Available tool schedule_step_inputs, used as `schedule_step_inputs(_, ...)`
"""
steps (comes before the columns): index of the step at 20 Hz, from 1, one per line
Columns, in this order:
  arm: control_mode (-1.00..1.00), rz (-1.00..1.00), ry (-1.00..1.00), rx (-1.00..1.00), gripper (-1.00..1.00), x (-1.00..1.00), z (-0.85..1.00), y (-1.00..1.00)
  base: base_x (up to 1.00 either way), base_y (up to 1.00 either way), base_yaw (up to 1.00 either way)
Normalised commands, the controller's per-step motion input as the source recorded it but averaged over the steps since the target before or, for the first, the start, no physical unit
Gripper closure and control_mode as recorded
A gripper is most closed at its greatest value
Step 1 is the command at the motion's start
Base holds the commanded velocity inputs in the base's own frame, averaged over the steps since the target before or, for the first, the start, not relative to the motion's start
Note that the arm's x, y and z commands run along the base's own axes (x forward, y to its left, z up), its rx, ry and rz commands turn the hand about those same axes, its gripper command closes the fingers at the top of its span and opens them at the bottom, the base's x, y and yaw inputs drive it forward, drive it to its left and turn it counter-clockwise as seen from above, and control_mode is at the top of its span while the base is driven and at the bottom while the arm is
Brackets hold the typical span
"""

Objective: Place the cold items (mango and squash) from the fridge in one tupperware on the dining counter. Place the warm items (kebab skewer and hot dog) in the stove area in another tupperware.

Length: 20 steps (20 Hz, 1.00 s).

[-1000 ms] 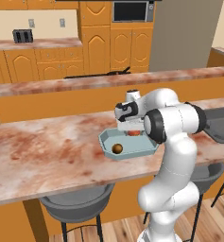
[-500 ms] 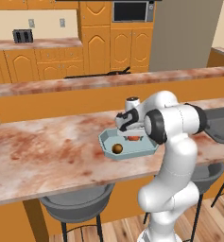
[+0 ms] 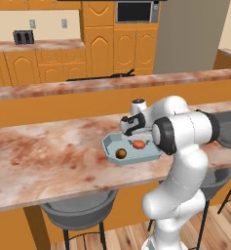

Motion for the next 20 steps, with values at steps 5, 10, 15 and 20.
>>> schedule_step_inputs(5,-1.00,0.00,-0.18,0.08,-1.00,-0.78,0.83,0.00,0.00,0.00,0.00)
schedule_step_inputs(10,-1.00,0.02,-0.24,0.08,-1.00,-0.97,0.87,0.00,0.00,0.00,0.00)
schedule_step_inputs(15,-1.00,0.15,-0.27,0.02,-1.00,-1.00,0.92,0.00,0.00,0.00,0.00)
schedule_step_inputs(20,-1.00,0.21,0.09,0.00,-1.00,-0.97,0.66,0.06,0.00,0.00,0.00)
